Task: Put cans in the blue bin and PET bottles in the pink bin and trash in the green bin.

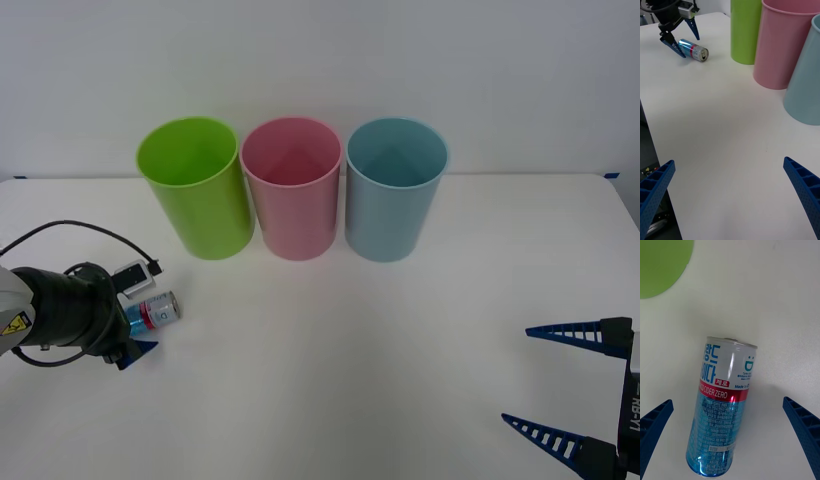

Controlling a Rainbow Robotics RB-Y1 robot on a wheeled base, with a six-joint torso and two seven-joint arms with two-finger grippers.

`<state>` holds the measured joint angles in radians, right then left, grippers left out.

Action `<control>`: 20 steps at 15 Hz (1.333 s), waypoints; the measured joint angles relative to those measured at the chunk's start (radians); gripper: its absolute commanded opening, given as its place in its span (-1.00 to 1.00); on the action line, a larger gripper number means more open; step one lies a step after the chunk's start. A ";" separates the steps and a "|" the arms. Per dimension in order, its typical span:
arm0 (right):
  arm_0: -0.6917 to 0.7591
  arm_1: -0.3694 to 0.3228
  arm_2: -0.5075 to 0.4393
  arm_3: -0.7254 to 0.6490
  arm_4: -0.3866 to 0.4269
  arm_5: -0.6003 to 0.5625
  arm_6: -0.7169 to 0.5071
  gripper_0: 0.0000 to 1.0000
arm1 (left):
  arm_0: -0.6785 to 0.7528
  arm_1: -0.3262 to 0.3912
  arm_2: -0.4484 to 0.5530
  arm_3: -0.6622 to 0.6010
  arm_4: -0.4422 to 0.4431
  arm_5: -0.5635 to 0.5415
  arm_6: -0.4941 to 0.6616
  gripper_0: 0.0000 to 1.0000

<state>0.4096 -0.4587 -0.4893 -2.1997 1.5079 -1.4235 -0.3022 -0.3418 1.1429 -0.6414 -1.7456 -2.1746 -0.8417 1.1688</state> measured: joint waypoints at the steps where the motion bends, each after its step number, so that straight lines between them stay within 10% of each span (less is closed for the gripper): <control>1: 0.000 0.000 0.000 0.000 0.000 0.000 0.000 1.00 | -0.004 -0.011 0.000 0.007 -0.008 -0.002 0.000 1.00; 16: 0.000 0.000 0.000 0.000 0.000 0.000 0.000 1.00 | -0.163 -0.112 -0.136 0.199 -0.055 -0.019 0.011 1.00; 19: 0.000 0.000 0.000 0.000 0.000 0.000 0.000 1.00 | -0.165 -0.111 -0.136 0.199 -0.055 -0.020 0.011 -0.67; 20: 0.000 0.000 0.000 0.000 0.000 0.000 0.000 1.00 | -0.165 -0.107 -0.136 0.199 -0.055 -0.020 0.012 -0.89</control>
<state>0.4096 -0.4587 -0.4893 -2.1997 1.5079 -1.4235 -0.3022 -0.5063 1.0364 -0.7777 -1.5464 -2.2291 -0.8620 1.1805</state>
